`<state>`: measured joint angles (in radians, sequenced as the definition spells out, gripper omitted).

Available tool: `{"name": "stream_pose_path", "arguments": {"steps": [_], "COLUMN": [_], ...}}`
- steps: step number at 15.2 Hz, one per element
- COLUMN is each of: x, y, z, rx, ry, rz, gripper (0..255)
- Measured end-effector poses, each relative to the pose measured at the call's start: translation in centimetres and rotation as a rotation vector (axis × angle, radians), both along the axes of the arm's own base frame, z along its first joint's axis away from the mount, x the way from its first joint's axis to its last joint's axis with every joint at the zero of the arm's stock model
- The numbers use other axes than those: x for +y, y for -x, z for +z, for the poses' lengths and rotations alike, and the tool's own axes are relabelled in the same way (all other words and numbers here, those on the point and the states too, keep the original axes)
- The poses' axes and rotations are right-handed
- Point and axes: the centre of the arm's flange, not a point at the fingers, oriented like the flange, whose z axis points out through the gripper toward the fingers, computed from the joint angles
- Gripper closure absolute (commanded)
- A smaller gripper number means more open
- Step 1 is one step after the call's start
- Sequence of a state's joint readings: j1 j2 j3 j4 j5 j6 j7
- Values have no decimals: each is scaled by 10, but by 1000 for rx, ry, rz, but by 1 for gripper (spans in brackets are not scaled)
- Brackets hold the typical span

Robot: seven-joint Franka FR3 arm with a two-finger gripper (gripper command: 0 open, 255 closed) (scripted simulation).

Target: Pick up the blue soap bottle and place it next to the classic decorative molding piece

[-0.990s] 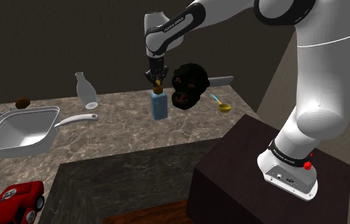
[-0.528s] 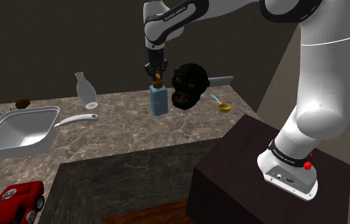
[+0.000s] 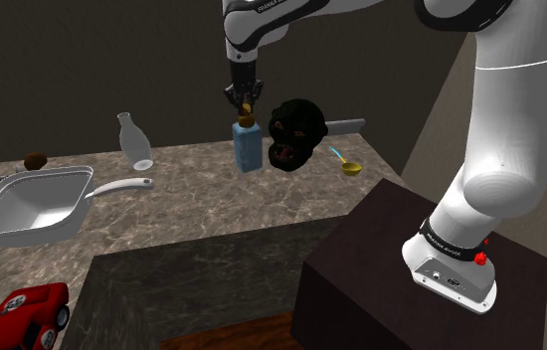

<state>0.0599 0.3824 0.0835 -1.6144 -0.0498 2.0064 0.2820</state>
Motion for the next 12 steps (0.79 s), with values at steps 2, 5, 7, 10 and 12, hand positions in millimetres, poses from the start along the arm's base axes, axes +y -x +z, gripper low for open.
{"name": "stream_pose_path", "arguments": {"steps": [2,5,7,10,12], "x": [1,1,1,1,0], "y": [0,-2,-1,-1,-2], "z": [11,25,37,52,64], "rx": [0,0,0,0,0], "ry": [0,0,0,0,0], "rz": [0,0,0,0,0], "gripper": [255,255,255,255,255]}}
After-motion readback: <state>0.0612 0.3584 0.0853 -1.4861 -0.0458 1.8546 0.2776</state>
